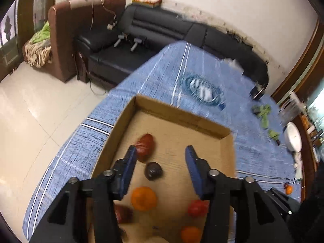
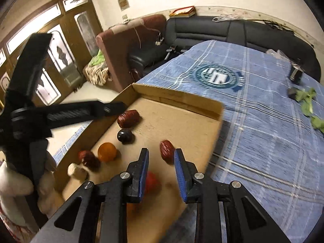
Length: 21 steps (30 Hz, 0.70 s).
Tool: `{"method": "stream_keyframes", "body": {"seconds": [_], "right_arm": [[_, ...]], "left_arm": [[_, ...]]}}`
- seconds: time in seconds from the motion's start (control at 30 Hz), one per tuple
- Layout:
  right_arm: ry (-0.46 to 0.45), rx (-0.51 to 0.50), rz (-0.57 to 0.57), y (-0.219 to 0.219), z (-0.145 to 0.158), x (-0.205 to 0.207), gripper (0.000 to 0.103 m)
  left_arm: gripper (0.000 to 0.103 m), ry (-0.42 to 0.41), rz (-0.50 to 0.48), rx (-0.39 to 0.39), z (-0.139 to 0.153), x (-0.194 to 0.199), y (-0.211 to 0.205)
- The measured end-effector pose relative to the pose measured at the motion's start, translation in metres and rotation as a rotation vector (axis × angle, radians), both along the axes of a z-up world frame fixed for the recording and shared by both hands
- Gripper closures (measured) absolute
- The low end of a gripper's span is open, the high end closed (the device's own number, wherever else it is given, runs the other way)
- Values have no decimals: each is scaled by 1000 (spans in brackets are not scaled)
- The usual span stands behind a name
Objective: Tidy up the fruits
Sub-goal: 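Move both open tools back over the last tangerine and red date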
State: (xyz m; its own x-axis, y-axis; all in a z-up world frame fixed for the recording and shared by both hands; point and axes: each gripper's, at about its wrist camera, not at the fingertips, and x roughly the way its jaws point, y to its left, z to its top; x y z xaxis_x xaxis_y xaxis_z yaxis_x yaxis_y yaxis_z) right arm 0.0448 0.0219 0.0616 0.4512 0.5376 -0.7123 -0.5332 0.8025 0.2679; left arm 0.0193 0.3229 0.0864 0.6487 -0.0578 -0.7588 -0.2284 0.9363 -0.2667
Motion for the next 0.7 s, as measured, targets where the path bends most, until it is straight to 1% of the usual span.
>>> {"method": "stream_keyframes", "body": {"seconds": [0.1,0.17,0.2,0.3,0.4,0.47,0.57,0.63,0.7], "right_arm": [[1,30,-33,-24,4,-17,71],[4,37,-61,-40,2,-29,70],[7,42,-73,-47,1,-34,70],[12,48,-99,-66,-3,-46,70],[4,32,-134,-92,-6,-54,70],[-6,4,-178,-117,-9,-55,70],[-9,-23,-268,-163,-11,-48,71],[-6,-37,-378,-210,-11,-39,71],[-4,-56,-490,-256,-12,-28,71]], "left_arm": [[43,-72,-10,-25,17,-26,-18],[40,-111,-42,-51,24,-43,-36],[38,-121,-53,-57,26,-48,-43],[38,-142,-100,-70,28,-66,-76],[37,-154,-132,-73,27,-79,-103],[37,-160,-153,-76,25,-89,-121],[37,-147,-189,-54,17,-97,-144],[37,-118,-223,-41,9,-95,-158],[37,-98,-239,-45,2,-94,-165]]}}
